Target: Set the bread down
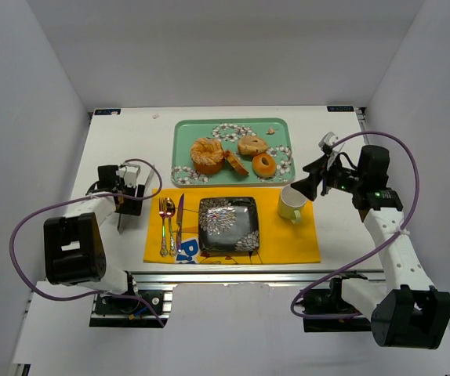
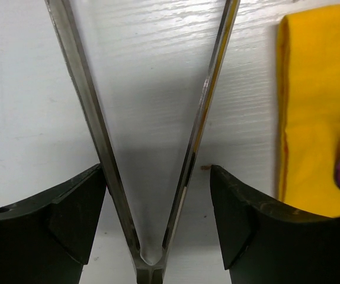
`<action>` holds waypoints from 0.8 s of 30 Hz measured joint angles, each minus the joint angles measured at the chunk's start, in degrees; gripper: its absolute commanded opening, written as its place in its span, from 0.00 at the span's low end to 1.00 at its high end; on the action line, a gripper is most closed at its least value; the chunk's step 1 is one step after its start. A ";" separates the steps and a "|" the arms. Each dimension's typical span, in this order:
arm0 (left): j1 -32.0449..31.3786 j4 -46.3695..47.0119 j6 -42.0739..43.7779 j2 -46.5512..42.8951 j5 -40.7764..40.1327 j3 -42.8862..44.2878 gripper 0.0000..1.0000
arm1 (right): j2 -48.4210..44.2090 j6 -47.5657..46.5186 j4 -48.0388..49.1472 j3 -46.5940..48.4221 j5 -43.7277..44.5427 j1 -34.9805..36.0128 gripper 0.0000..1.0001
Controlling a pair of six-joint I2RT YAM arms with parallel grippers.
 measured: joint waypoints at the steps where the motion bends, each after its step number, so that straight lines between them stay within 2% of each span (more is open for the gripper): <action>1: 0.00 -0.33 -0.09 0.42 0.63 0.37 0.80 | -0.09 0.31 0.37 0.00 -0.46 -0.57 0.76; 10: 0.48 -1.16 -4.63 3.50 3.50 2.86 0.78 | -1.38 1.29 1.86 -1.81 -1.55 -3.67 0.76; 16: 0.68 -0.72 -7.23 4.72 1.84 3.93 0.74 | -1.40 2.08 2.23 -1.86 -1.75 -3.87 0.76; 24: 0.66 -0.44 -7.41 4.79 -0.04 4.15 0.76 | -1.40 2.32 2.27 -1.84 -1.75 -4.22 0.76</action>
